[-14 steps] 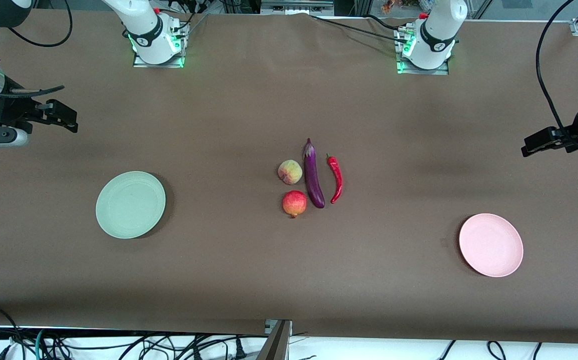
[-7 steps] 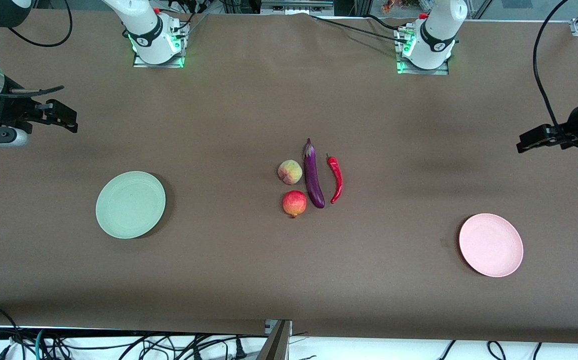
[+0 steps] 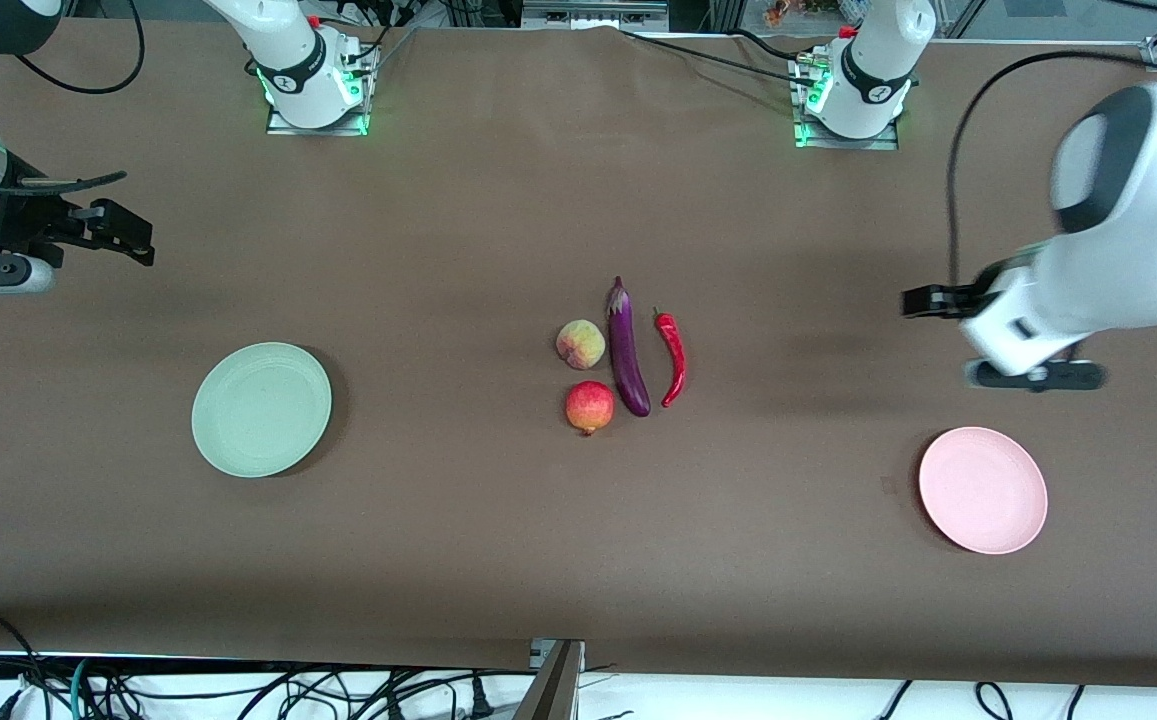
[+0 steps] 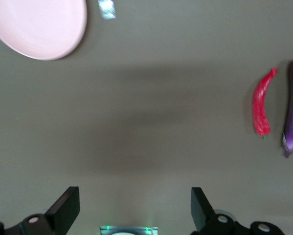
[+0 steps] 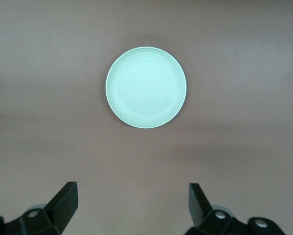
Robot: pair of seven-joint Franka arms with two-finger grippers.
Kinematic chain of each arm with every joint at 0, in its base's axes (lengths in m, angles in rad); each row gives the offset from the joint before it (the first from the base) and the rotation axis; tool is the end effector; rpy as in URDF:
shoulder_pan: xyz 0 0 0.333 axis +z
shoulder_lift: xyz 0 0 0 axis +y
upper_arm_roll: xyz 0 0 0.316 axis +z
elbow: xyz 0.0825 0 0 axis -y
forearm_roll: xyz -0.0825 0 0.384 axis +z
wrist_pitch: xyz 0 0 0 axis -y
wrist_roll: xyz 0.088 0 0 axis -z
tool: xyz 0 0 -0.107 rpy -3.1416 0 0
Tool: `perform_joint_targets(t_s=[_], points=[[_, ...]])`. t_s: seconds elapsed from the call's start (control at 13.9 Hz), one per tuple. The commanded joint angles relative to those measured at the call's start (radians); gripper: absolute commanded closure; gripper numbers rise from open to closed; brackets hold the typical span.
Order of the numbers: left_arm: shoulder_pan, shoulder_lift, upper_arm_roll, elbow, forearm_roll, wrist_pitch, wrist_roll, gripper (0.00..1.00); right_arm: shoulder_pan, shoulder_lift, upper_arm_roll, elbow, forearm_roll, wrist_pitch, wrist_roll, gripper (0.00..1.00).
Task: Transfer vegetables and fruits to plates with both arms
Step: 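Reach the left gripper down and grasp the red chili pepper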
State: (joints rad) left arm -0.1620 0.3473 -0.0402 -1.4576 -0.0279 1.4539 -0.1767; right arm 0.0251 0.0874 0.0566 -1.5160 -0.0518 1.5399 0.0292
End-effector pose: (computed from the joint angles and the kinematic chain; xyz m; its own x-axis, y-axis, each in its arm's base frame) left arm 0.6109 -0.1252 0.4627 0.9383 -0.0188 -0.3453 -0.0275 -0.9994 -0.0202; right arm 0.5759 0.0400 0.5984 0.9968 0.0509 -0.0619 0.0539 -0.9974 0.0487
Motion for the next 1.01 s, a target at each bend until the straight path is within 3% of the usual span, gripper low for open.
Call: perform_joint_targets(t_s=[0.0, 0.14, 0.5, 0.86, 0.94], points=[[-0.057, 0.039, 0.0, -0.035, -0.126, 0.064, -0.073, 0.0, -0.01, 0.012, 0.006, 0.027, -0.011, -0.006, -0.006, 0.0], [-0.094, 0.061, -0.001, -0.088, -0.242, 0.225, -0.143, 0.0, -0.01, 0.012, 0.006, 0.027, -0.011, -0.006, -0.006, 0.0], [-0.25, 0.116, 0.0, -0.326, -0.253, 0.708, -0.268, 0.0, -0.01, 0.012, 0.006, 0.027, -0.01, -0.004, -0.005, 0.0], [-0.344, 0.275, 0.003, -0.328, -0.241, 0.879, -0.339, 0.0, -0.01, 0.02, 0.006, 0.027, -0.01, -0.004, -0.006, 0.0], [-0.346, 0.28, 0.005, -0.326, -0.239, 0.884, -0.351, 0.15, -0.008, 0.02, 0.006, 0.027, -0.01, -0.004, -0.005, 0.0]])
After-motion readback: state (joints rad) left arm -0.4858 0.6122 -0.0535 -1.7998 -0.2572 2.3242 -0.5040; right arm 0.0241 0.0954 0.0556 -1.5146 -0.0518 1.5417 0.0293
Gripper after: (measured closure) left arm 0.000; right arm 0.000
